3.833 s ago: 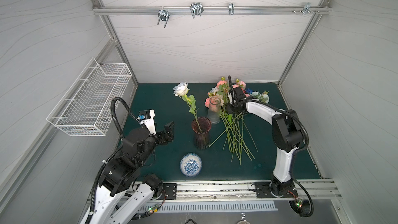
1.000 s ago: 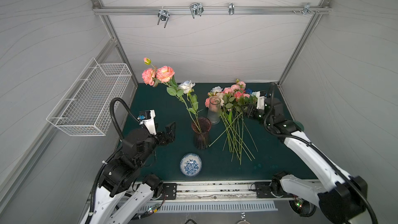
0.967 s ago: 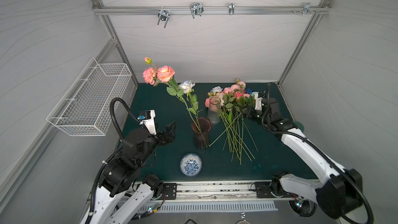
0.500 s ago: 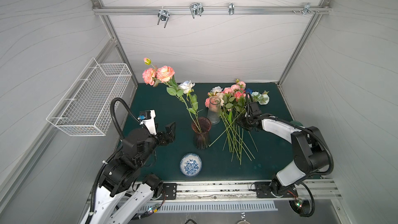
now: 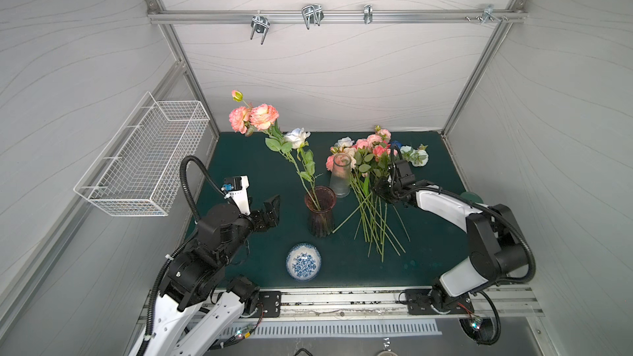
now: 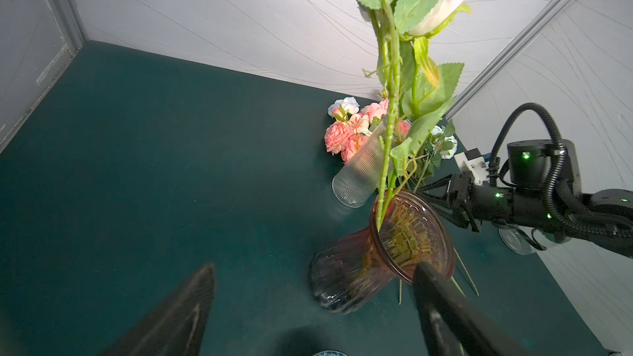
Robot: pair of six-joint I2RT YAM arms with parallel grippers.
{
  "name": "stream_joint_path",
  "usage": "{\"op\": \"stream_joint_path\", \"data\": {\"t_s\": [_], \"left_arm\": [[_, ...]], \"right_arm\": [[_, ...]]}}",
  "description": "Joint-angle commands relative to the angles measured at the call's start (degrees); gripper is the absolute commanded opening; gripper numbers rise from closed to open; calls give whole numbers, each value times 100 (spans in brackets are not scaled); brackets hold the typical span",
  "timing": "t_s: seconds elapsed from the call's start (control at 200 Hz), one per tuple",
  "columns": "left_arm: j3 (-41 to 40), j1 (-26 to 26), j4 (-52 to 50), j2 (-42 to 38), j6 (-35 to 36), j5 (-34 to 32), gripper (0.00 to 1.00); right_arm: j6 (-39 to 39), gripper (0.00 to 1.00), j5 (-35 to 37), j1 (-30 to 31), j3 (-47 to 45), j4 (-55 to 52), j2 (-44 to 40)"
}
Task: Arrange flowers in a vase
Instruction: Pick up the flower from the flowers.
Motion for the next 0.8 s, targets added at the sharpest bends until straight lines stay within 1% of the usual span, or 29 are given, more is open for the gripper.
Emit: {"op": "stream_joint_path", "data": {"t_s": [0.0,0.13,0.26,0.3,0.375,0.385,0.49,0.62,0.795], "left_arm": [[83,-10,204,-67,26,-78,92],[93,-8,194,-75,24,-82,92],[119,-10,203,-47,35,-69,92],[116,-11,194,-41,35,-77,92],[102,-5,201,-28,33,-75,92],[95,-8,203,-30,35,-72,92],[126,-10,204,6,42,-50,92],[180,-5,193,25,53,-49,92],[233,-6,183,23,43,-25,92]], "right_arm": [[409,41,-221,-30,173,184,352],[506,39,-173,-47,275,260,632],[531,37,-124,-65,311,261,737],[538,32,-86,-65,310,275,748],[461,20,-49,-85,348,260,785],[446,17,-59,-95,365,229,797],[292,0,-84,-113,349,188,667],[-108,0,94,-113,219,118,74],[-1262,0,780,-132,184,-125,-1079]]}}
